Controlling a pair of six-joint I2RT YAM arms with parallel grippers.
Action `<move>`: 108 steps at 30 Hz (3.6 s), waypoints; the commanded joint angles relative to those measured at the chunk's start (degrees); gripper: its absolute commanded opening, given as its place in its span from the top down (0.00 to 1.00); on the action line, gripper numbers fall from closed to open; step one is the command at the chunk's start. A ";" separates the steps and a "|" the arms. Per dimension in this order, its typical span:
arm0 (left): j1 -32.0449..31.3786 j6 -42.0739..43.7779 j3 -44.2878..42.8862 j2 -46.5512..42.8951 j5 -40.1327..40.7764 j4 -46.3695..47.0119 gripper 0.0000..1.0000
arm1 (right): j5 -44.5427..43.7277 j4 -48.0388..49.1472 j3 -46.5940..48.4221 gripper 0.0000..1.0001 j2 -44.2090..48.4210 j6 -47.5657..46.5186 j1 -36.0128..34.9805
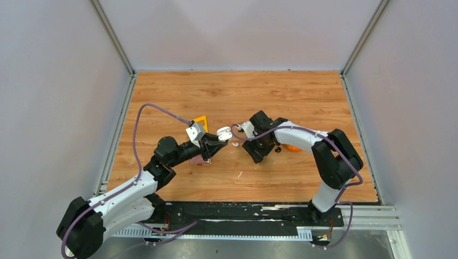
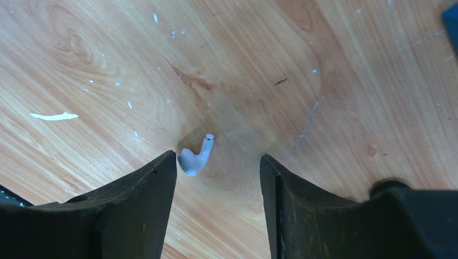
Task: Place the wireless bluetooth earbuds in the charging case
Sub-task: Rotate the left earbud at the center of the board, then pick up the left earbud from the center of the board.
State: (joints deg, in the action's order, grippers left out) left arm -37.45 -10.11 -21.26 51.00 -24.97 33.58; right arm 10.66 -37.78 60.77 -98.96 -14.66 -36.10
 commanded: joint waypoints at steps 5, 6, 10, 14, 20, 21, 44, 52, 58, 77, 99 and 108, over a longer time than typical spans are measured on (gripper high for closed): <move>0.24 0.45 -0.82 -0.14 -0.74 1.45 1.00 | -6.43 0.43 0.01 0.43 1.50 -1.47 0.76; 0.26 0.45 -0.81 -0.26 -0.82 1.47 1.00 | -6.79 0.36 0.11 0.43 1.49 -1.56 1.10; 0.20 0.44 -0.76 -0.29 -0.82 1.40 1.00 | -8.16 0.15 0.31 0.45 1.78 -1.80 1.95; 0.23 0.35 -0.80 -0.13 -0.95 1.56 1.00 | -8.98 0.33 -0.19 0.46 2.89 -1.96 2.92; 0.25 0.29 -0.89 0.05 -1.31 1.57 1.00 | -10.24 -0.13 -0.37 0.47 3.76 -2.07 4.26; 0.25 0.27 -0.89 -0.02 -1.31 1.60 1.00 | -10.27 -0.34 -0.31 0.47 3.81 -2.20 4.42; 0.27 0.25 -0.98 0.72 -1.48 1.49 1.00 | 6.56 -2.63 0.36 0.69 7.13 7.40 7.73; 0.25 0.88 -1.11 0.96 -1.13 0.78 1.00 | 0.53 -3.25 3.45 0.65 1.41 12.88 8.33; 0.25 0.92 -1.25 1.22 -1.49 0.61 1.00 | -0.86 -3.10 3.71 0.66 -0.70 13.60 8.28; 0.21 1.23 -1.49 0.87 -1.81 -0.01 1.00 | -5.68 -2.81 3.67 0.68 -3.25 12.50 8.34; 0.27 1.07 -1.60 0.67 -2.01 -0.18 1.00 | -5.20 -1.31 1.38 0.75 -4.26 7.93 8.33; 0.27 1.06 -1.71 0.59 -2.17 -0.18 1.00 | -4.76 -1.38 1.38 0.91 -3.73 6.61 8.34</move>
State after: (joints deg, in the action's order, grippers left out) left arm -37.41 -9.89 -21.26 52.29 -26.48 31.90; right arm 5.06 -40.86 63.35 -101.47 -6.72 -27.92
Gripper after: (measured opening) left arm 0.338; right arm 0.210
